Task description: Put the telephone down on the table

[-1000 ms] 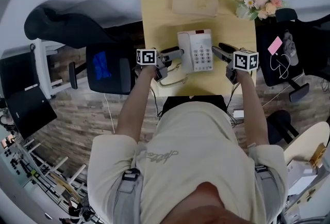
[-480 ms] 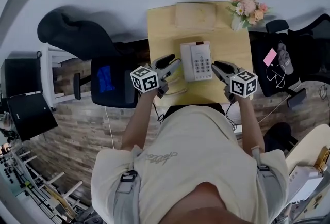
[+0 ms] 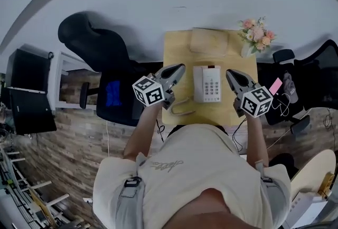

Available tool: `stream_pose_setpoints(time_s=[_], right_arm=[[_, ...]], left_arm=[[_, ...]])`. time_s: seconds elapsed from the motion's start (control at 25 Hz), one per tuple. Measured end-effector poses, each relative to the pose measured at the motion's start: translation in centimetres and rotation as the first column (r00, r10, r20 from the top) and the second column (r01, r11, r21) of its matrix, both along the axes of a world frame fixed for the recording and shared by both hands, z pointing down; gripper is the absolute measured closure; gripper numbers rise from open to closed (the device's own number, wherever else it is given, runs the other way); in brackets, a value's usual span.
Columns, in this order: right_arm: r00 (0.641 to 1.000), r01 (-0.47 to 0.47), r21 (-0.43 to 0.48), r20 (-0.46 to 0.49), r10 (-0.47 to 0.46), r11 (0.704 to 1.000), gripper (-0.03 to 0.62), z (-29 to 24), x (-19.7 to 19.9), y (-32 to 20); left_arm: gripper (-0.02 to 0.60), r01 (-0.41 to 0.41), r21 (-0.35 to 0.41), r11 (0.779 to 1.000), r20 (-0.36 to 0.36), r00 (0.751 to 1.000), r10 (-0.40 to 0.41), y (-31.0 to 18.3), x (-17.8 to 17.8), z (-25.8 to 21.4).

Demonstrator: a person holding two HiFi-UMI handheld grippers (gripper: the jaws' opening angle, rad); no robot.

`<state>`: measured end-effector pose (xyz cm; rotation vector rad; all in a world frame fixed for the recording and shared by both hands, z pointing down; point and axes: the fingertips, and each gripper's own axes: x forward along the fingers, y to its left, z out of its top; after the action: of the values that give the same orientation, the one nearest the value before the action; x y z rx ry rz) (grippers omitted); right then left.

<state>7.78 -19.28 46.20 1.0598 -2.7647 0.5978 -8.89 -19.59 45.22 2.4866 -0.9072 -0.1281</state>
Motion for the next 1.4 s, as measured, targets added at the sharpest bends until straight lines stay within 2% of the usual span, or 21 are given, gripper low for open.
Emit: stream_pose_setpoints(time_s=[0.12, 0.28, 0.6, 0.96, 1.4], right_arm=[[1.0, -0.002, 0.087, -0.015, 0.003, 0.996, 0.592, -3.6, -0.3, -0.1], [0.999, 0.006, 0.182, -0.039, 0.001, 0.983, 0.592, -7.1, -1.1, 0.0], [0.998, 0.012, 0.283, -0.062, 0.006, 0.959, 0.592, -11.9, -2.1, -0.2], [0.997, -0.02, 0.353, -0.068, 0.047, 0.935, 0.592, -15.9, -1.9, -1.2], [0.993, -0.062, 0.423, -0.067, 0.099, 0.904, 0.592, -19.0, -1.4, -2.2]], left_arm=[[0.565, 0.004, 0.077, 0.997, 0.07, 0.998, -0.009, 0.1, 0.3, -3.3], [0.565, -0.003, 0.141, 0.99, 0.088, 0.996, -0.009, 0.3, 0.6, -7.8], [0.565, -0.006, 0.276, 0.961, 0.205, 0.977, -0.052, 0.5, 0.4, -12.4], [0.565, 0.067, 0.379, 0.923, 0.216, 0.964, -0.158, -1.2, -0.9, -16.1], [0.563, 0.103, 0.454, 0.885, 0.232, 0.945, -0.229, -2.2, -2.3, -19.2]])
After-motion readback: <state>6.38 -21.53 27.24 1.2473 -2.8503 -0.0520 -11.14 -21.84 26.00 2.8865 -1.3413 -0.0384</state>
